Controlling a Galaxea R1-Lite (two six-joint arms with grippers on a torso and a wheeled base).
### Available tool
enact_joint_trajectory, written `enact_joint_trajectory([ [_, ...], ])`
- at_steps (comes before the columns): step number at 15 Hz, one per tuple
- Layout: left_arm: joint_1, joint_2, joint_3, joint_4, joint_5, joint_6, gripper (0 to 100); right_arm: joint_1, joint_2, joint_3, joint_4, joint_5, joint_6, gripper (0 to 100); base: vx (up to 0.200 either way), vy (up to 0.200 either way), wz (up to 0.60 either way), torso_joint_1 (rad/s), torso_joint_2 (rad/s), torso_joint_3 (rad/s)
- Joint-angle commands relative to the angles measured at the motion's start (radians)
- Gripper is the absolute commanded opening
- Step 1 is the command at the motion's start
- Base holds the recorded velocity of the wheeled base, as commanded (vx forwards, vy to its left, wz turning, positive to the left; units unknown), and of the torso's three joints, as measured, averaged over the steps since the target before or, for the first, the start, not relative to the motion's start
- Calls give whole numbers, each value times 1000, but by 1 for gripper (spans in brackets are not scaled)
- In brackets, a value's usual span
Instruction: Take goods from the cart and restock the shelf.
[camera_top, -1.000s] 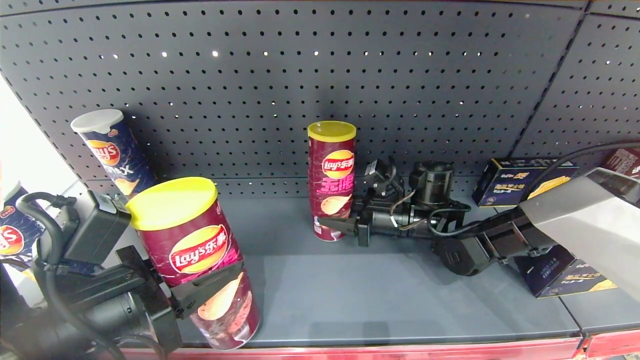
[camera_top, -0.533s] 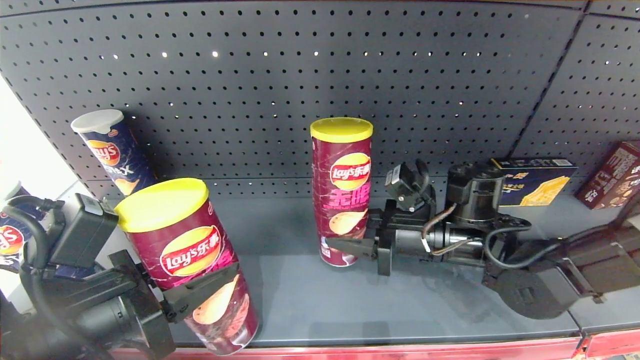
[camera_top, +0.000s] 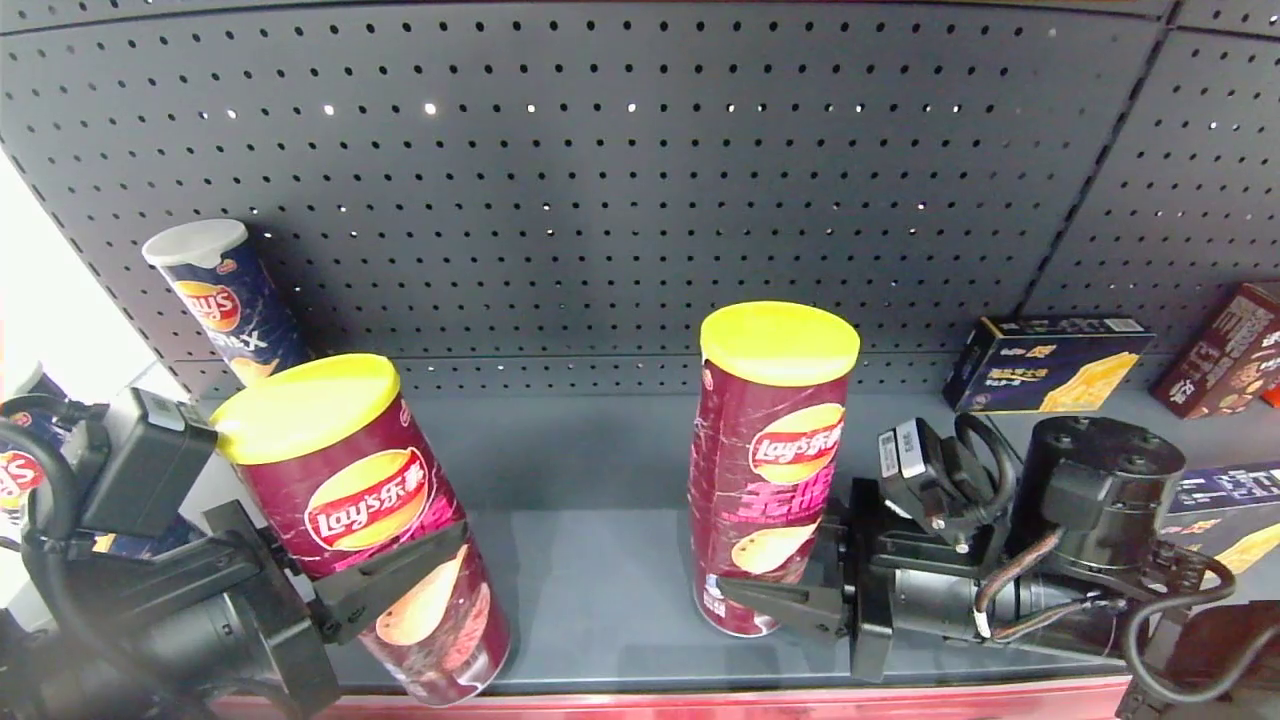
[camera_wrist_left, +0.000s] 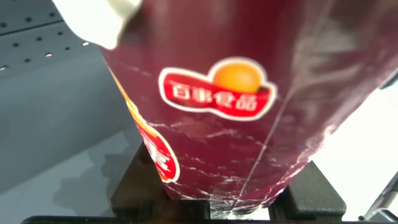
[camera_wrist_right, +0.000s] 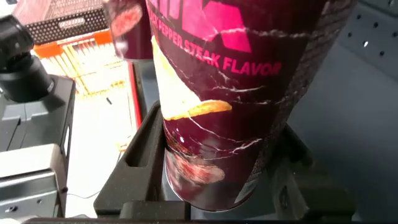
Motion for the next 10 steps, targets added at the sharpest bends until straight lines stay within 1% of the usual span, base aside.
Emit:
enact_joint_trajectory([
  [1,15,-2,4,0,1,0,0,1,12,26,-15,1,0,0,0,0,0,0,0,0],
  [3,15,-2,6,1,1,0,0,1,35,23,-33,1,-2,0,0,0,0,0,0,0],
  [4,16,-3,6,1,3,0,0,16,81,25,-88,-1,-2,0,0,0,0,0,0,0],
  [6,16,-6,7,1,3,-2,0,34,121,23,-133,-13,-2,0,0,0,0,0,0,0],
  [8,16,-6,9,1,3,-2,0,54,139,12,-134,-47,0,0,0,0,0,0,0,0],
  [10,16,-16,19,1,3,-2,0,57,153,6,-136,-52,0,0,0,0,0,0,0,0],
])
